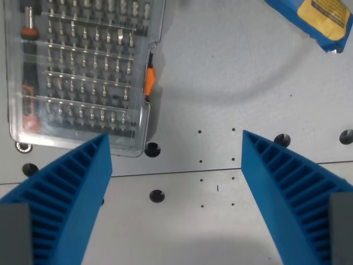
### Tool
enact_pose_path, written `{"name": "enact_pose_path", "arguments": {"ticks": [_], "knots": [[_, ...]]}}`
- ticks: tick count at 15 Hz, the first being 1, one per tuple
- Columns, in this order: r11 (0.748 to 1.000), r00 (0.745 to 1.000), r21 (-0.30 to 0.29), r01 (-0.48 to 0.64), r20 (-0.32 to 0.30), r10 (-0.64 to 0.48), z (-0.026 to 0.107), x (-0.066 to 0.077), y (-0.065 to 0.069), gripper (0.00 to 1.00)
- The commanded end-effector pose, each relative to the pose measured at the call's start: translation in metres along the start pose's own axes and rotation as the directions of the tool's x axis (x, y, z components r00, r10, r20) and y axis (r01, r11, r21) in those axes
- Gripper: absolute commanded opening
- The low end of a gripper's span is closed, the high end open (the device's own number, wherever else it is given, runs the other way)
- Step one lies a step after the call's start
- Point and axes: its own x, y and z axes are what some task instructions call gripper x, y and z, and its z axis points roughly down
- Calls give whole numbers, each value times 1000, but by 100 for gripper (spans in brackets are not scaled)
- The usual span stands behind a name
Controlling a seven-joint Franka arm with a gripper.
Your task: Move above the blue bag
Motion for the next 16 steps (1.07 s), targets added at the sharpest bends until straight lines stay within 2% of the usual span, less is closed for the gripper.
{"name": "enact_pose_path", "arguments": {"ticks": [1, 6, 9, 12, 16], "knots": [[998, 998, -4, 68, -3, -68, 1, 3, 2, 100], [984, 984, -13, 179, 0, -179, 6, 12, 8, 100], [966, 966, -22, 257, 12, -257, 11, 19, 13, 100], [939, 939, -24, 343, 24, -342, 16, 28, 18, 100], [888, 888, -34, 459, 28, -458, 24, 39, 26, 100]]}}
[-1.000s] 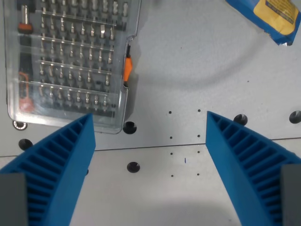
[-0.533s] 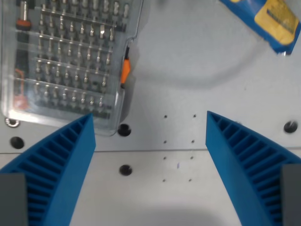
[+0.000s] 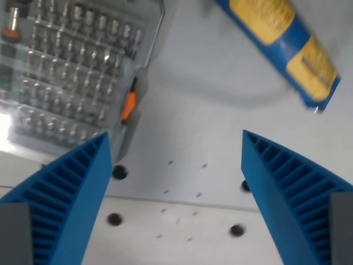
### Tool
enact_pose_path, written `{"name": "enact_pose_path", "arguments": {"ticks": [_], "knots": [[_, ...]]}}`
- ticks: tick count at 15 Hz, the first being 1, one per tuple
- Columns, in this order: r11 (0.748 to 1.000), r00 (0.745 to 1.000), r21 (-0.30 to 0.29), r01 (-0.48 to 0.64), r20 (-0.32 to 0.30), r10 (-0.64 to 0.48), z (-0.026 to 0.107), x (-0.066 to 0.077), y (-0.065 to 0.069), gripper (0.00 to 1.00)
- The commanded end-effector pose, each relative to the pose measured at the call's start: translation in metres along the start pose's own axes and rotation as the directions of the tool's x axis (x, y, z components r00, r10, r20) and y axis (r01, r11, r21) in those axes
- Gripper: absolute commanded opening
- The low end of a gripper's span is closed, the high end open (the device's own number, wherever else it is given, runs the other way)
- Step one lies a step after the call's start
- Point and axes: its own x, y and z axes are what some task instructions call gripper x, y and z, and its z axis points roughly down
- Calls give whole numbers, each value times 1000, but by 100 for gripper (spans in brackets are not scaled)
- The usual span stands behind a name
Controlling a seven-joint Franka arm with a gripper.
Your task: Move above the blue bag
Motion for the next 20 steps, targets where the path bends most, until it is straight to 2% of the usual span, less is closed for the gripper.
{"name": "enact_pose_path", "arguments": {"ticks": [1, 6, 13, 17, 20], "knots": [[958, 958, -26, 286, 29, -285, 5, 12, 11, 100], [901, 902, -32, 432, 26, -431, 17, 23, 25, 100], [819, 820, -38, 572, 38, -571, 34, 40, 46, 100], [786, 787, -41, 617, 39, -616, 42, 47, 56, 100], [777, 778, -47, 628, 36, -627, 47, 51, 64, 100]]}}
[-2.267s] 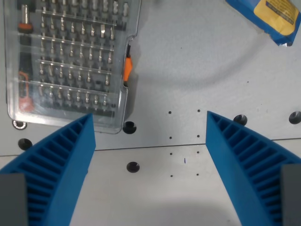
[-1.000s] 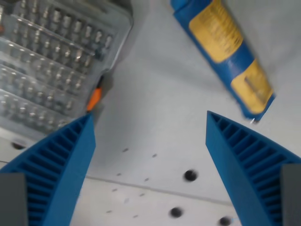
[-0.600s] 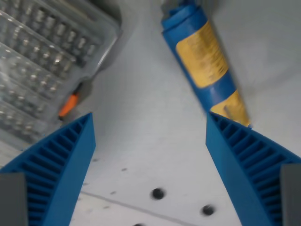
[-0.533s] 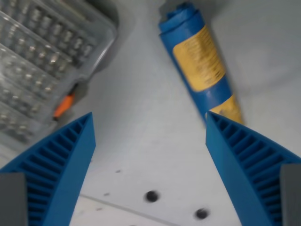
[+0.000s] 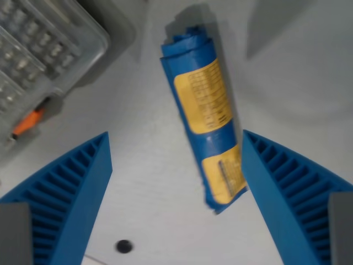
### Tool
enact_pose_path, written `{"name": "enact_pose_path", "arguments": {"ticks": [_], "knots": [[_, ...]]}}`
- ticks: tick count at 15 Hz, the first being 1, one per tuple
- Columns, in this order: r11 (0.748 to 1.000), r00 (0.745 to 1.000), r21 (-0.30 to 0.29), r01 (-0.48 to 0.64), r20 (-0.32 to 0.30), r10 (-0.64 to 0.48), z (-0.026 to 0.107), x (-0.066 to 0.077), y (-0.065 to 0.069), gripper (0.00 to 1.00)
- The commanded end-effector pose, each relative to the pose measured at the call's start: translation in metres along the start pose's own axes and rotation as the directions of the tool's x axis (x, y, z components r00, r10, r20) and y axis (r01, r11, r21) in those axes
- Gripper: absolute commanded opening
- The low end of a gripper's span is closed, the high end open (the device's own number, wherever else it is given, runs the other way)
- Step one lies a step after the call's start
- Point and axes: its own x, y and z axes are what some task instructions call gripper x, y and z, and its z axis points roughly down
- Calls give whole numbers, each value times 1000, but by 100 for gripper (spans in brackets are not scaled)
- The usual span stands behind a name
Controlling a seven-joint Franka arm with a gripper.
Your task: Move above the blue bag
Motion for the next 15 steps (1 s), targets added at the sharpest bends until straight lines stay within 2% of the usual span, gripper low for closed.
{"name": "enact_pose_path", "arguments": {"ticks": [1, 8, 15], "knots": [[977, 978, -34, 209, 16, -208, 5, 2, 13, 100], [979, 979, -28, 202, 21, -202, 13, 2, 24, 100], [987, 987, -24, 159, 22, -159, 16, 1, 27, 100]]}}
